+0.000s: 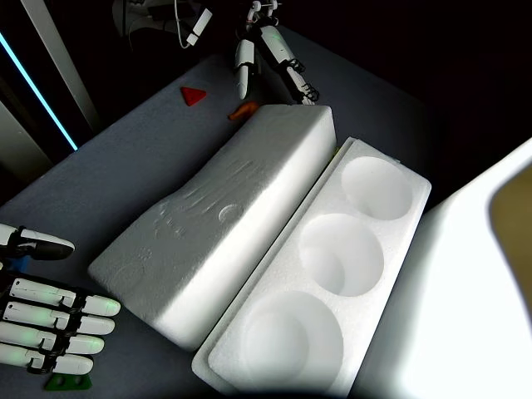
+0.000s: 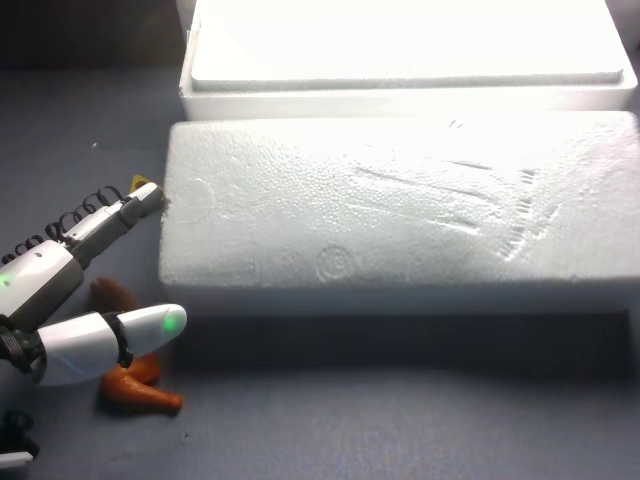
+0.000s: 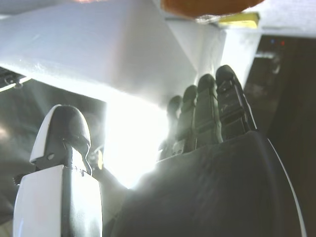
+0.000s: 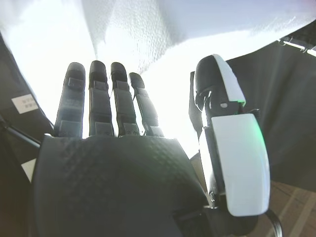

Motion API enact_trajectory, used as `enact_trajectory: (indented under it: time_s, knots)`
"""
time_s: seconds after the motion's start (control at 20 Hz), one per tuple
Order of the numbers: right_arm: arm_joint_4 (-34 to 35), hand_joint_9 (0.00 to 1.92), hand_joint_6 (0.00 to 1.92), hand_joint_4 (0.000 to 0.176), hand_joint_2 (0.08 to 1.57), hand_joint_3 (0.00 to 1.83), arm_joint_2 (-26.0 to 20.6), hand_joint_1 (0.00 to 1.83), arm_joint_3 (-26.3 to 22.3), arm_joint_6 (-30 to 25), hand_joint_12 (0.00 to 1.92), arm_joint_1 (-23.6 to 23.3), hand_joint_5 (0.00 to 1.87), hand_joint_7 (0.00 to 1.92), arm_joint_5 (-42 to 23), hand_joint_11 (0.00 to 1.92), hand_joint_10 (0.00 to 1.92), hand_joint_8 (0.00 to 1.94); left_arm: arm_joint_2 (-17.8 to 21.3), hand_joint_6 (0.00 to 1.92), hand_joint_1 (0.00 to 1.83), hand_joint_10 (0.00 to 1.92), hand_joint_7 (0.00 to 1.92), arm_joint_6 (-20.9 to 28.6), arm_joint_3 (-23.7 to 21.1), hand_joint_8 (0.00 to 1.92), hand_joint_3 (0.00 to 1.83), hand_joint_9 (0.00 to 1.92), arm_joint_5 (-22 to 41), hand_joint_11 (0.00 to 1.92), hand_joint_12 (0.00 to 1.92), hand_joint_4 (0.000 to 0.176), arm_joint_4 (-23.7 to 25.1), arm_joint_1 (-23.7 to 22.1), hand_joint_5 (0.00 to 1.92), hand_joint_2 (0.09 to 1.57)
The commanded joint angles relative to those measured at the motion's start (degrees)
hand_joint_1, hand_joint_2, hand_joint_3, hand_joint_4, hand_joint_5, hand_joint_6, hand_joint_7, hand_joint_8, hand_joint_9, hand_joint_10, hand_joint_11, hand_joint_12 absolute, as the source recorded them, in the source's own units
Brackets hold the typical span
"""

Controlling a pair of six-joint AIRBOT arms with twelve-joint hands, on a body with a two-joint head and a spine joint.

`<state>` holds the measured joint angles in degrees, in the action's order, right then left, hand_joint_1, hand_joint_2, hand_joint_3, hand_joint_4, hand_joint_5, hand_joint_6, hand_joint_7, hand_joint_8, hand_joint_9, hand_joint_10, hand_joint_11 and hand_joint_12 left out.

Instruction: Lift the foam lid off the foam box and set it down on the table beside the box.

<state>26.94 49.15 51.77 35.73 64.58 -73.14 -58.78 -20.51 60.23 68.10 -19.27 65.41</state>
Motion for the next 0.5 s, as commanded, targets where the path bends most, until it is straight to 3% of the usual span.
enact_trajectory:
  time_s: [0.0,0.25,0.3,0.4,0.45]
  knots:
    - [0.28,0.00,0.01,0.000,1.24,0.00,-0.17,0.63,0.42,-0.61,0.01,-0.09,0.06,0.08,-5.68,0.02,0.14,0.00,0.14,0.00,0.45,0.00,0.00,0.65,0.53,0.00,0.00,0.00,6.23,0.00,0.00,0.011,0.10,-0.10,0.00,1.14]
    - [0.57,0.00,0.00,0.000,1.25,0.00,0.58,0.63,2.23,-0.84,0.02,-1.35,0.05,0.05,-2.81,0.02,0.09,0.00,-0.11,0.00,0.35,0.00,0.00,0.80,1.53,0.00,0.00,0.00,5.56,0.00,0.00,0.001,-0.29,-0.69,0.00,1.14]
    - [0.27,0.00,0.00,0.000,1.25,0.00,0.36,0.57,2.23,-0.81,0.02,-1.56,0.01,0.01,-3.12,0.00,0.02,0.00,0.60,0.00,0.34,0.00,0.00,-0.09,0.90,0.00,0.00,0.00,6.40,0.00,0.00,0.023,-0.29,-0.71,0.00,1.15]
    - [-0.30,0.00,0.00,0.000,1.26,0.01,-0.36,0.43,1.99,-0.70,0.00,-1.86,0.00,0.00,-3.81,0.00,0.00,0.00,1.58,0.00,0.30,0.00,0.00,-1.05,0.15,0.00,0.00,0.00,7.83,0.00,0.00,0.085,-0.29,-0.73,0.00,1.09]
    - [-0.87,0.00,0.00,0.000,1.26,0.00,-1.26,0.41,1.48,-0.02,0.00,-2.14,0.00,0.00,-4.77,0.00,0.00,0.00,2.67,0.00,0.30,0.00,0.00,-2.15,-0.52,0.00,0.00,0.00,9.26,0.00,0.00,0.082,-0.24,-0.91,0.00,1.09]
